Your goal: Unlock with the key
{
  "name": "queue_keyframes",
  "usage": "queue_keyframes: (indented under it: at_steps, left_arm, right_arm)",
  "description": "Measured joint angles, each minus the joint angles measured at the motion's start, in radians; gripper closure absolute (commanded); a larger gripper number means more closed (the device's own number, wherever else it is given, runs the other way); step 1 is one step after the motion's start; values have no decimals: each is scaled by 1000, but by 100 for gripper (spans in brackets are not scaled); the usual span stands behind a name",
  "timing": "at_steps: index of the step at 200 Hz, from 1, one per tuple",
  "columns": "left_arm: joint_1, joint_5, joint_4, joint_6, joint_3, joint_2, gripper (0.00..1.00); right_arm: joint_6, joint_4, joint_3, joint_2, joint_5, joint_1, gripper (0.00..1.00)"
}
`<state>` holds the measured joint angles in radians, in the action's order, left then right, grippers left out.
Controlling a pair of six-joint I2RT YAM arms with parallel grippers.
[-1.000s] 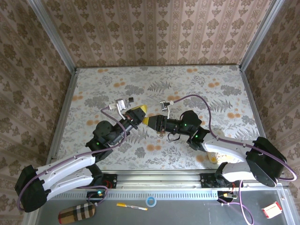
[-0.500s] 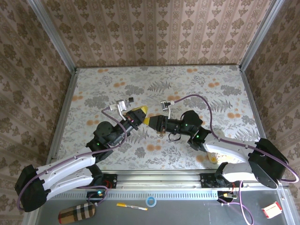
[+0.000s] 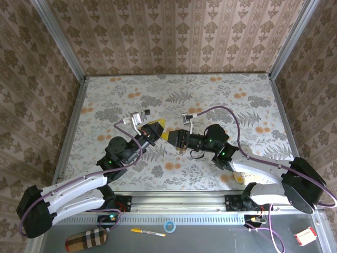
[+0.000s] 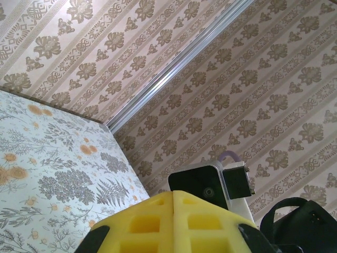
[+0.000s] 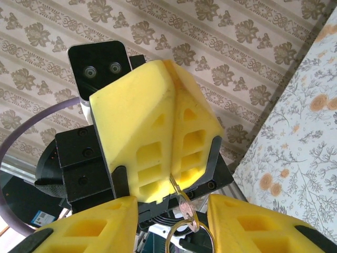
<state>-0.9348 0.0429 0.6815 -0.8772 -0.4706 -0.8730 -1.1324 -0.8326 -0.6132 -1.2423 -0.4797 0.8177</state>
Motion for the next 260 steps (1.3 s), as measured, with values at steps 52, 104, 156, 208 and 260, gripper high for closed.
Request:
queue_keyframes:
  at_steps: [52, 104, 156, 208, 260]
  left_arm:
    - [-2, 1, -24, 11, 0, 0, 100]
    - [-14, -1, -39, 15, 0, -3, 100]
    - [-14, -1, -45, 18, -1, -5, 100]
    - [-14, 0, -45, 19, -2, -12, 100]
    - [-14, -6, -98, 76, -29, 14, 100]
  right_arm:
    - [32, 66, 0, 40, 0, -17, 63]
    - [58, 109, 0, 46, 0, -21, 71]
    - [60, 119, 0, 45, 0, -21, 74]
    - [58, 117, 1, 46, -1, -22, 60]
    - [94, 188, 33, 140, 0, -40, 39]
